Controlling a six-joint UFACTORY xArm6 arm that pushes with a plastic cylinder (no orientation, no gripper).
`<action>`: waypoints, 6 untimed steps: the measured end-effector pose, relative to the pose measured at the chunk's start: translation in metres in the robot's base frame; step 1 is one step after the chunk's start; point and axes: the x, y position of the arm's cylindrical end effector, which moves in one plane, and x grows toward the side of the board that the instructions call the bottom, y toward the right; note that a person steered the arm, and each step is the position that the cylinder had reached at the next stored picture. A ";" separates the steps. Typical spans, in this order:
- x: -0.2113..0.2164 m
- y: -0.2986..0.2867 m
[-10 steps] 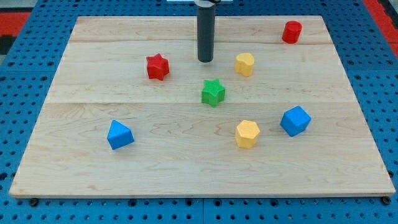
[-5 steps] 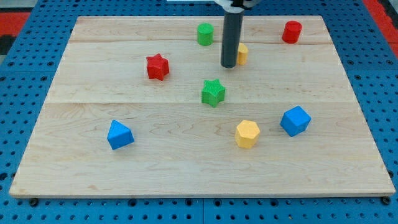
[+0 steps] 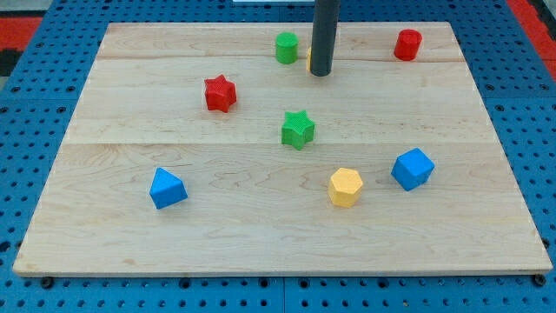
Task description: Push the yellow heart towards right to the green circle
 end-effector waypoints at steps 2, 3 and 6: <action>-0.007 0.003; -0.014 0.003; -0.017 0.006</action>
